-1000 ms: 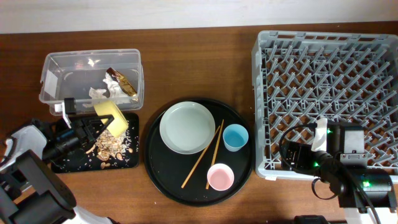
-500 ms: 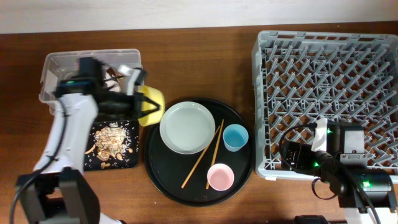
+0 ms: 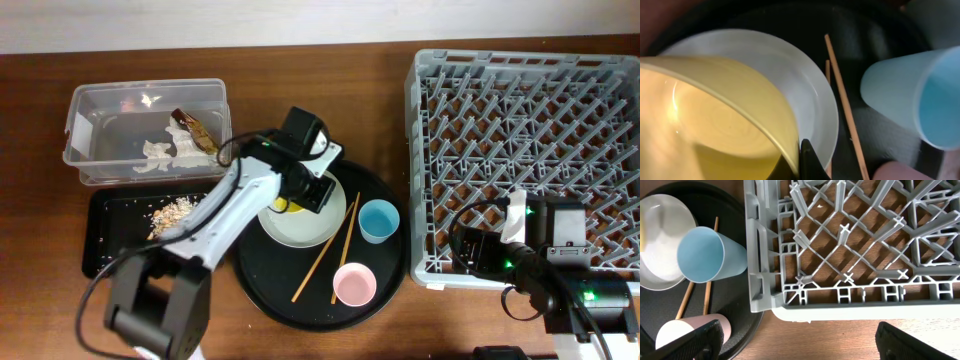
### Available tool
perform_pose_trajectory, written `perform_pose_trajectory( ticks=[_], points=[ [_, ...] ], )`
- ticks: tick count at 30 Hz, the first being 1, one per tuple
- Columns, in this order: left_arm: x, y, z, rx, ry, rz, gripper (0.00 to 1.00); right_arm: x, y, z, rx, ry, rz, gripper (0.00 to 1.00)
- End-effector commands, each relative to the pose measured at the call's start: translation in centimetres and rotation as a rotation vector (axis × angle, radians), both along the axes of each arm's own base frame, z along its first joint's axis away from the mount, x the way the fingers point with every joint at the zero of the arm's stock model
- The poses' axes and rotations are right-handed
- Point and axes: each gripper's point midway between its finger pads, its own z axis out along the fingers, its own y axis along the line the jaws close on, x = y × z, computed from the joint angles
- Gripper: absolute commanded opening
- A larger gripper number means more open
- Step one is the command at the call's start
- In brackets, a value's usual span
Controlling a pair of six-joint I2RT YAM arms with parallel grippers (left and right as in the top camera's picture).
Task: Sort waste into correct bins and load items into the dishwasher rack
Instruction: 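Set the yellow bowl onto the white plate with the left gripper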
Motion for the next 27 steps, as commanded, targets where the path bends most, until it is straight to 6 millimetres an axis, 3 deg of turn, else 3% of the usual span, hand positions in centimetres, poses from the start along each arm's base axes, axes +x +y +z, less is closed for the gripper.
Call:
perform_pose_trajectory(
  ticks=[1,3,5,8,11,13,15,20,24,27],
  points=[
    [-0.1,-0.8,-2.0,0.028,0.032,-0.004,0.05,0.2,0.0,0.7,-0.001,-0.02,-0.003,0.98],
    [0.0,-0.9,-2.3,0.028,0.034,-0.005,0.07,0.2,0.0,0.7,-0.001,-0.02,-0.003,0.98],
    [0.1,-1.0,-2.3,0.026,0.029,-0.005,0.25,0.2,0.0,0.7,-0.001,-0.02,-0.003,0.98],
    [-0.2,-1.0,-1.7,0.02,0.036,-0.007,0.33,0.2,0.0,0.7,-0.001,-0.02,-0.003,0.98],
    [-0.3,-2.3,1.7,-0.066,0.02,-0.028,0.35,0.2,0.0,0.7,-0.001,-0.021,-0.003,0.98],
    [-0.3,-4.2,4.8,-0.195,-0.011,-0.066,0.39,0.2,0.0,0.7,-0.001,-0.021,-0.003,0.98],
    [-0.5,-5.6,5.9,-0.275,-0.013,-0.1,0.39,0.2,0.0,0.7,-0.001,-0.019,-0.003,0.98],
    [-1.6,-7.9,4.6,-0.247,-0.023,-0.158,0.43,0.4,0.0,0.2,0.0,0.007,-0.003,0.98],
    [-3.0,-9.2,1.4,-0.16,0.008,-0.196,0.43,0.4,0.0,0.0,0.0,0.016,-0.002,0.98],
    [-3.2,-9.1,-1.2,-0.11,0.046,-0.196,0.43,0.2,0.0,-0.1,-0.001,0.024,-0.003,0.98]
  ],
)
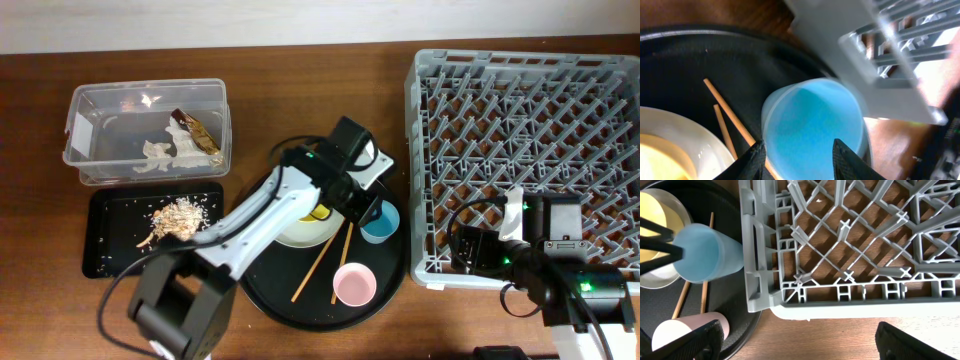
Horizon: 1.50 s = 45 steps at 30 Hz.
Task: Sort waste into correct bins and load items into the dishwasher rack
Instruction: 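Set the yellow bowl onto the white plate with the left gripper, then grasp the blue cup with the left gripper and pass it to the right gripper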
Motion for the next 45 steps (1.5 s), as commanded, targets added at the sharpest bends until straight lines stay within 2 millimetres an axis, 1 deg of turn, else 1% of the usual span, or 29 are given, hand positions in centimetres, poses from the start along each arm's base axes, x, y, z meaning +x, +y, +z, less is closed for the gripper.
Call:
perform_pose_trajectory(
  ticks=[1,2,4,5,6,8,9,11,13,14,16,17,18,19,20,21,22,23,24,26,28,30,33,34,36,39,41,42,45],
  points=[
    [0.3,0.2,-2.8,0.059,0.027,0.006,0.42,0.1,0.0,0.5,-0.001,-0.008,-0.003,0.98],
    [0.2,0.2,-3.4,0.068,0.038,0.006,0.42,0.0,0.0,0.5,-0.001,-0.006,-0.003,0.98],
    [0.2,0.3,-3.7,0.073,0.049,0.015,0.41,0.0,0.0,0.5,-0.001,-0.004,-0.003,0.98],
    [0.2,0.2,-3.6,0.072,0.048,0.015,0.36,0.0,0.0,0.5,-0.001,-0.004,-0.003,0.98],
    [0.2,0.2,-3.6,0.072,0.047,0.015,0.23,0.0,0.0,0.5,-0.001,-0.004,-0.003,0.98],
    [0.2,0.3,-3.6,0.073,0.05,0.017,0.04,0.0,0.0,0.5,-0.001,-0.004,-0.003,0.98],
    [0.2,0.3,-3.6,0.073,0.053,0.024,0.01,0.0,0.0,0.5,-0.001,-0.004,-0.003,0.98],
    [0.6,0.5,-3.1,0.068,0.061,0.058,0.01,0.0,0.0,0.4,-0.001,-0.003,-0.003,0.98],
    [1.4,1.1,-1.4,0.047,0.062,0.098,0.0,0.2,-0.5,0.5,-0.025,-0.012,-0.018,0.98],
    [1.9,1.2,0.6,-0.002,0.062,0.107,0.01,0.8,-1.4,0.8,-0.071,-0.039,-0.044,0.98],
    [3.1,1.0,5.0,-0.168,0.068,0.112,0.01,2.5,-1.5,1.7,-0.076,-0.115,-0.05,0.98],
    [4.0,1.0,7.8,-0.303,0.105,0.142,0.0,3.6,-1.0,2.3,-0.049,-0.158,-0.035,0.98],
    [4.5,1.2,9.0,-0.367,0.13,0.159,0.0,4.2,-0.2,2.6,-0.007,-0.18,-0.009,0.98],
    [5.3,1.7,11.1,-0.495,0.218,0.199,0.0,5.1,2.3,3.0,0.116,-0.201,0.076,0.98],
    [5.7,2.3,11.9,-0.555,0.312,0.258,0.0,5.4,4.6,3.5,0.221,-0.215,0.179,0.98],
    [5.6,2.6,12.9,-0.606,0.426,0.302,0.0,5.3,6.9,4.1,0.335,-0.219,0.277,0.98],
    [5.2,2.7,13.9,-0.65,0.485,0.291,0.0,5.0,9.0,4.9,0.456,-0.222,0.374,0.98],
    [4.9,2.6,14.4,-0.674,0.505,0.269,0.0,4.9,10.1,5.3,0.516,-0.225,0.431,0.98],
    [4.6,2.4,14.6,-0.682,0.519,0.256,0.0,4.8,11.3,5.9,0.586,-0.245,0.514,0.99],
    [3.7,1.7,15.1,-0.698,0.558,0.224,0.0,4.8,12.7,7.0,0.668,-0.306,0.65,0.98],
    [2.5,1.2,16.2,-0.737,0.606,0.161,0.0,5.8,12.7,6.8,0.669,-0.324,0.668,0.98],
    [2.2,0.9,16.2,-0.735,0.611,0.152,0.0,7.0,12.7,6.9,0.652,-0.369,0.685,0.98],
    [1.8,0.6,16.3,-0.736,0.619,0.138,0.0,9.3,12.7,8.9,0.587,-0.542,0.75,0.98],
    [1.8,0.6,16.3,-0.736,0.619,0.138,0.0,9.5,12.8,9.7,0.588,-0.582,0.777,0.98],
    [1.8,0.6,16.3,-0.736,0.62,0.139,0.0,8.8,13.5,10.8,0.638,-0.618,0.839,0.98],
    [1.8,0.6,16.3,-0.736,0.619,0.138,0.0,8.4,13.7,11.1,0.662,-0.619,0.857,1.0],
    [1.8,0.6,16.3,-0.736,0.62,0.139,0.0,8.2,13.8,11.2,0.677,-0.619,0.869,0.84],
    [1.8,0.6,16.3,-0.736,0.62,0.139,0.0,8.1,13.9,11.3,0.683,-0.619,0.874,0.8],
    [1.8,0.6,16.3,-0.736,0.62,0.139,0.0,8.1,13.9,11.3,0.683,-0.619,0.873,0.76]
  ],
)
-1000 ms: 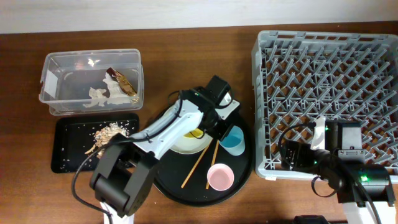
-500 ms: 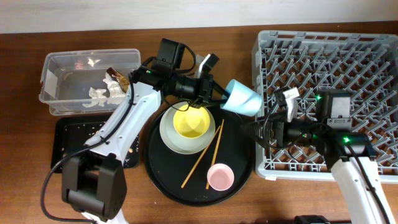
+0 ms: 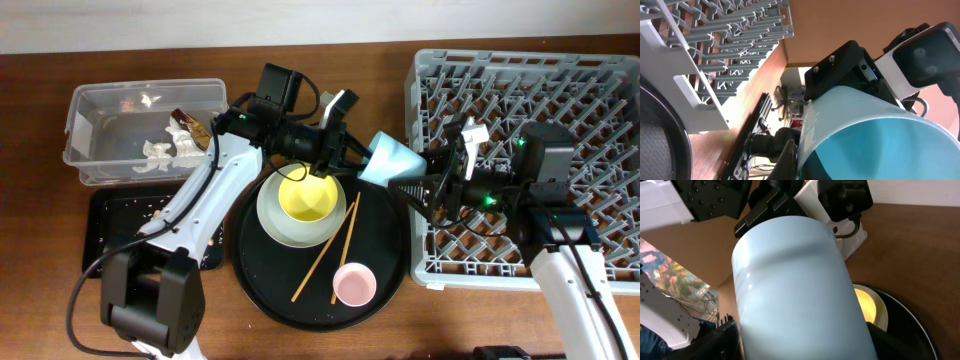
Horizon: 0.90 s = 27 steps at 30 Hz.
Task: Sort waste into correct bins and load items into the dishwasher rack
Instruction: 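Grasp the blue cup with the left gripper and pass it to the right gripper, then place the blue cup into the dish rack with the right gripper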
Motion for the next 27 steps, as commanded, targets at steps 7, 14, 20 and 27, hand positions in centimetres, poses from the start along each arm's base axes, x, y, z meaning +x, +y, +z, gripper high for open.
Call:
perform_pose_trajectory(
  ticks=[7,14,20,27],
  points=[
    [-0.1,-0.1,0.8,-0.008,-0.018,-0.001,0.01,-0.8,0.6,1.1,0.035,-0.016,0.056,0.64],
    [0.6,0.0,-0.1,0.039,-0.039,0.035,0.3,-0.5,0.4,0.7,0.017,-0.002,0.03,0.56],
    [4.6,5.7,-7.3,0.529,-0.181,0.284,0.43,0.9,-3.9,-5.8,-0.242,0.237,-0.284,0.47],
    [4.5,16.5,-6.9,0.973,-0.249,0.511,0.43,-0.5,-16.6,-5.7,-0.525,0.486,-0.793,0.47]
  ],
)
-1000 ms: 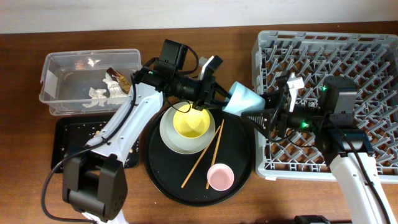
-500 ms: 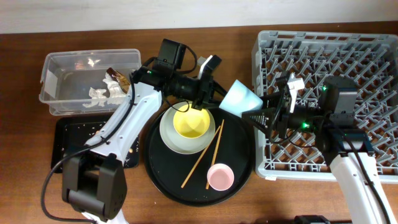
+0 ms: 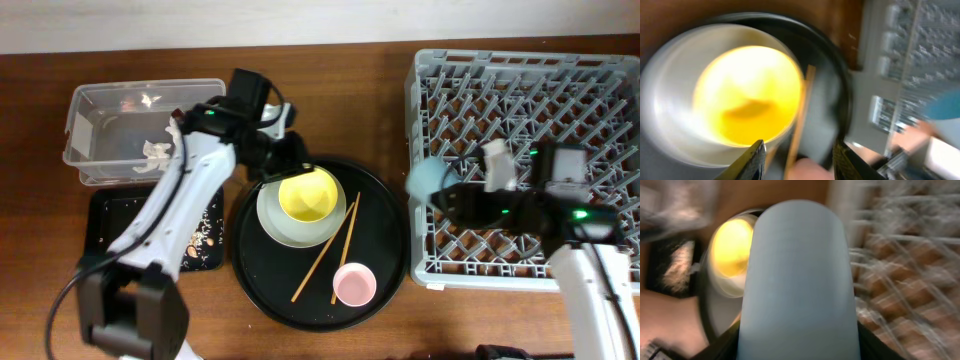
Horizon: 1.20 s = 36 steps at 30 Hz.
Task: Sort waste into correct bins and load items into the dishwasher rack
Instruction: 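Place the blue cup into the dish rack with the right gripper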
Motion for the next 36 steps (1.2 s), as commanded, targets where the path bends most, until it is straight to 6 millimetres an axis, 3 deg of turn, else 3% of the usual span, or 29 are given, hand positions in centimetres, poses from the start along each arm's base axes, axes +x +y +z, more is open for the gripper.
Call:
perform_pose_trajectory(
  ticks=[1,2,5,8,11,12,15,17,19,20,22,25,31,34,36],
  points=[
    [0.1,4.5,2.4,0.22,-0.129,0.068,0.43,-0.1,-8.2,2.9,-0.22,0.013,-0.292,0.47],
    [-0.4,4.9,2.7,0.234,-0.128,0.072,0.43,-1.0,-11.2,3.1,-0.267,0.069,-0.419,0.47],
    [-0.8,5.0,3.2,0.232,-0.132,0.073,0.43,-2.6,-16.6,3.1,-0.312,0.179,-0.638,0.47],
    [-0.9,5.0,3.2,0.232,-0.131,0.072,0.43,-2.8,-22.0,2.7,-0.297,0.266,-0.839,0.47],
    [-0.9,5.0,3.2,0.233,-0.131,0.072,0.43,-3.1,-24.5,0.1,-0.27,0.372,-0.89,0.48],
    [-0.9,5.0,3.2,0.232,-0.131,0.073,0.43,-3.7,-25.7,-1.7,-0.267,0.441,-0.911,0.48],
    [-0.9,5.0,3.2,0.232,-0.131,0.073,0.43,-4.1,-26.9,-5.0,-0.213,0.552,-0.943,0.49],
    [-0.8,4.9,3.2,0.232,-0.133,0.071,0.43,-3.4,-26.6,-6.5,-0.165,0.581,-0.92,0.65],
    [-0.9,4.9,3.2,0.232,-0.134,0.07,0.43,-2.1,-25.9,-7.0,-0.091,0.559,-0.892,0.88],
    [-0.9,4.9,3.2,0.232,-0.133,0.069,0.43,-1.6,-25.3,-6.8,-0.048,0.541,-0.877,0.92],
    [-0.9,4.9,3.2,0.232,-0.133,0.069,0.43,-0.6,-23.7,-6.0,0.044,0.499,-0.825,0.93],
    [-0.9,4.9,3.2,0.232,-0.133,0.069,0.43,1.0,-20.5,-3.1,0.095,0.393,-0.711,0.93],
    [-0.9,4.9,3.2,0.235,-0.133,0.07,0.43,1.7,-14.3,3.8,-0.105,0.171,-0.545,0.93],
    [-0.9,4.9,3.2,0.235,-0.132,0.068,0.43,1.6,-11.9,4.3,-0.113,0.16,-0.478,0.93],
    [-1.3,4.3,3.1,0.236,-0.128,0.049,0.43,1.2,-9.3,3.9,-0.128,0.193,-0.374,0.94]
  ],
)
